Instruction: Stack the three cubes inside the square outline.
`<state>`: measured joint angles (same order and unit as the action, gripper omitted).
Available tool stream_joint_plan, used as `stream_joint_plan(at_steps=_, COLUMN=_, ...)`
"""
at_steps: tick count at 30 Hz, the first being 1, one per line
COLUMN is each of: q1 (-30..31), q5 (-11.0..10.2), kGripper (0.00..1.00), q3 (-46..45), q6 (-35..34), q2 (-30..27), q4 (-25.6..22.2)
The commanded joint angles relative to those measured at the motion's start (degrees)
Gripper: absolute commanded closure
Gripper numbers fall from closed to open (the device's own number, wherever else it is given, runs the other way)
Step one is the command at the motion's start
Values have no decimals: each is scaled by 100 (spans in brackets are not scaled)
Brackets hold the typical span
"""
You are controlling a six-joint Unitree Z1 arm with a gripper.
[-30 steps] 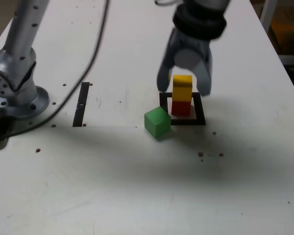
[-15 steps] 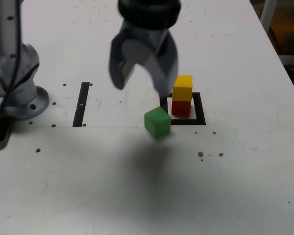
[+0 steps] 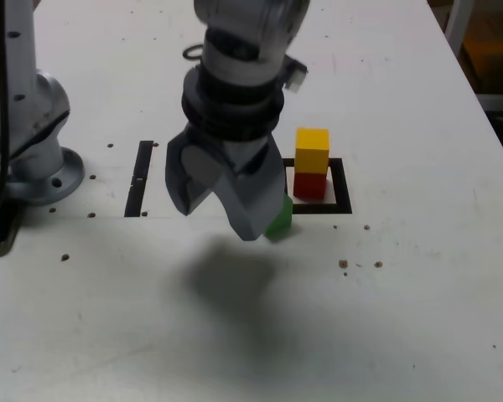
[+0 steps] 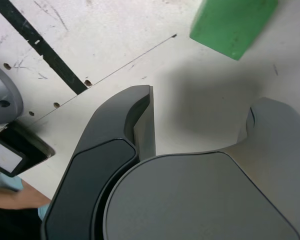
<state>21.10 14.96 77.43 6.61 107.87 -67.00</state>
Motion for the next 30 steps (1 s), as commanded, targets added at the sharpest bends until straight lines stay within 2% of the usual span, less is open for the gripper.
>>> stream_joint_plan(at_steps=1, q1=-1, q5=46, kGripper=29, q3=-136, q6=189, q2=-3, q4=203)
stream_joint_plan(at_steps=11, q1=26, q5=94, kGripper=29, q3=-513, q6=666, q2=15, q4=873)
stream_joint_plan(at_steps=19, q1=16, q5=65, kGripper=29, q3=-627, q6=837, q2=113, q4=1089)
stream_joint_plan(at_steps=30, q1=-135, q5=-223, kGripper=29, q3=-670, q6=885, q2=239, q4=1099)
